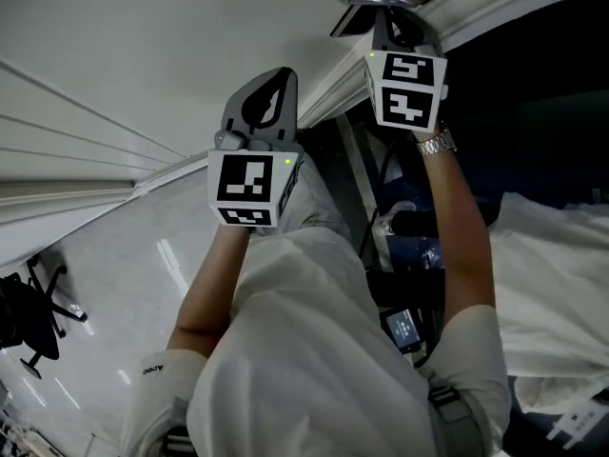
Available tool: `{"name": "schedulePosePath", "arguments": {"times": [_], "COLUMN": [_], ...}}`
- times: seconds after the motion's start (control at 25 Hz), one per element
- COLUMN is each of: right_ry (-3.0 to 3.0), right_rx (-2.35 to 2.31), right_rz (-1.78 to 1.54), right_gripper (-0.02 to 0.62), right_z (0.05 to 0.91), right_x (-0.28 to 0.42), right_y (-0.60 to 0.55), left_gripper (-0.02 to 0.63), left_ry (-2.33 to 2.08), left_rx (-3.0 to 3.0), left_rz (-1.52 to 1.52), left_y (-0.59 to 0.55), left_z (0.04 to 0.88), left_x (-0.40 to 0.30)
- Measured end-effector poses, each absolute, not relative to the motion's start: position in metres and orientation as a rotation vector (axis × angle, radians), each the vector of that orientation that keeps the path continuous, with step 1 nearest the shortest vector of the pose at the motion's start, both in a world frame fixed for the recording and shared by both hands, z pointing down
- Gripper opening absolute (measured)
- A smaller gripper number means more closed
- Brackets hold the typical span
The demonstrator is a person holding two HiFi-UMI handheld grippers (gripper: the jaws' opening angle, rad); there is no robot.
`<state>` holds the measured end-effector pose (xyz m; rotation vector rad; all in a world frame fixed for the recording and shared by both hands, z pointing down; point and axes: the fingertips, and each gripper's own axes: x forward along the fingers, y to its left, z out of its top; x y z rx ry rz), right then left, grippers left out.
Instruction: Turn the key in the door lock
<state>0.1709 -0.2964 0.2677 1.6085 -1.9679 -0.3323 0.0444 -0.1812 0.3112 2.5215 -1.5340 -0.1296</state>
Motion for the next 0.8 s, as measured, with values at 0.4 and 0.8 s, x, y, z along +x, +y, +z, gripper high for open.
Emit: {"name": "schedulePosePath", "arguments": {"times": [0.4,0.8], "right_ry": [-2.359,-2.576], "right_rx": [1.692,1.688], "right_rz": [0.473,1.101], "right_gripper": [0.012,0.013], "right_z": [0.2671,0.269], "right_x": [0.1761,0.1775], "right_y": [-0.2969,-0.2981], "left_gripper": [0.009,0.009], "left_ry": [-1.535,-1.528], "left_rx": [2.527,2.535], "left_rz": [-0.13,-0.134], "left_y": [-0.1793,-0.177], "left_z": [0.31,0.307], "left_x": [0.0446,0.0458]}}
